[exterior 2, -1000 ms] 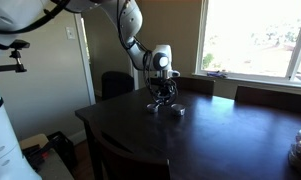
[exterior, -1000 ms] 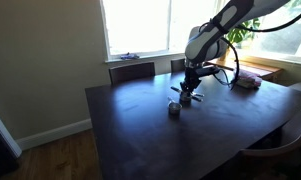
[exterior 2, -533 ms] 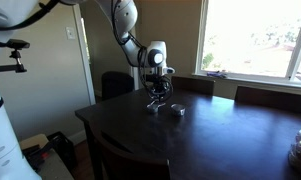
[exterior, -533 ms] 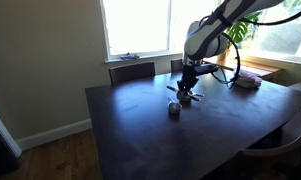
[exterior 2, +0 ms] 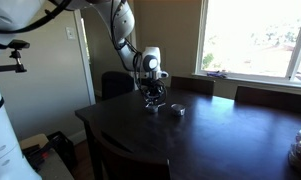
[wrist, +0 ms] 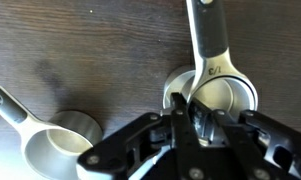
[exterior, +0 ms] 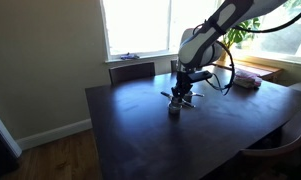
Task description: Stack the four measuring cups together
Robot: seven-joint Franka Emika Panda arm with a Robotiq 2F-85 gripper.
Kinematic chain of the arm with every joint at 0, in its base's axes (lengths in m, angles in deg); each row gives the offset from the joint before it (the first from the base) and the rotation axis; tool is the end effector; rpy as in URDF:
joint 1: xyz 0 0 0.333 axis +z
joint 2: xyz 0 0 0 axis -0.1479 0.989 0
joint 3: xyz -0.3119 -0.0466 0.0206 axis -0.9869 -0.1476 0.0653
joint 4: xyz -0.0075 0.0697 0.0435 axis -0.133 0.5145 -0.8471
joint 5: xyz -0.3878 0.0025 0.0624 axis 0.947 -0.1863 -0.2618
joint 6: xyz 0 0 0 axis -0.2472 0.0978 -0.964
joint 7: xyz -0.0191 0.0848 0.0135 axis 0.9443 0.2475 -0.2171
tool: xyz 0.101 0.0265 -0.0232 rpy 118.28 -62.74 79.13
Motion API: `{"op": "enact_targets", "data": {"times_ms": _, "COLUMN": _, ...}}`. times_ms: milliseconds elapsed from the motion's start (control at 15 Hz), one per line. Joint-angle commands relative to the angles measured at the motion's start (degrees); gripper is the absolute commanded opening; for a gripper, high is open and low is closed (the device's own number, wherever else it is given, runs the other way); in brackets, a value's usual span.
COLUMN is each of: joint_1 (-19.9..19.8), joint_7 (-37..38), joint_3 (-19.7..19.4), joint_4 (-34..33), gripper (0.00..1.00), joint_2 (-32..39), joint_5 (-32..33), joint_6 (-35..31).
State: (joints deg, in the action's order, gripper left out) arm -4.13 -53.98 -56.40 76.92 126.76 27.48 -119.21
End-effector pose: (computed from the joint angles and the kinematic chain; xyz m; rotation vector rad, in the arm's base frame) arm 0.6710 0.0699 0.1796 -3.1292 -0.1184 -0.1237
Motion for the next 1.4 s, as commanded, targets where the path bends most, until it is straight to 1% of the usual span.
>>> {"op": "enact_targets", "data": {"times_ms": 0, "joint_1": 0.9, "joint_7": 0.5, "joint_3": -0.6, "joint_4": -0.5, "gripper": 0.08, "joint_2": 0.9, "joint_5": 0.5, "joint_6": -1.4}}
{"op": "enact_targets", "data": {"times_ms": 333, "joint_1": 1.2, "joint_7": 0.8, "joint_3": -1.1, "joint_4": -2.4, "gripper": 0.08, "joint_2": 2.6, "joint_5": 1.1, "joint_6": -2.3}}
{"op": "enact_targets", "data": {"times_ms": 867, "joint_1": 1.6, "joint_7": 1.6, "joint_3": -1.6, "joint_4": -6.3, "gripper": 0.07, "joint_2": 5.3, "joint_5": 1.0, "joint_6": -0.8}}
{"op": "enact_targets", "data": {"times_ms": 933, "joint_1": 1.6, "joint_7": 1.6, "joint_3": -1.6, "joint_4": -6.4, "gripper": 0.09, "joint_2": 5.4, "joint_5": 0.9, "joint_6": -0.5}}
{"op": "enact_targets", "data": {"times_ms": 1000, "joint_1": 1.5, "joint_7": 1.4, "joint_3": -1.6, "joint_4": -6.3, "gripper": 0.34, "joint_2": 5.4, "joint_5": 0.7, "joint_6": -0.3}}
{"op": "enact_targets", "data": {"times_ms": 1067, "joint_1": 1.3, "joint_7": 1.2, "joint_3": -1.4, "joint_4": -5.9, "gripper": 0.35, "joint_2": 5.2, "joint_5": 0.6, "joint_6": -0.4}}
{"op": "enact_targets", "data": {"times_ms": 1333, "joint_1": 0.6, "joint_7": 0.4, "joint_3": -0.8, "joint_4": -4.5, "gripper": 0.58, "joint_2": 4.1, "joint_5": 0.0, "joint_6": -0.5}}
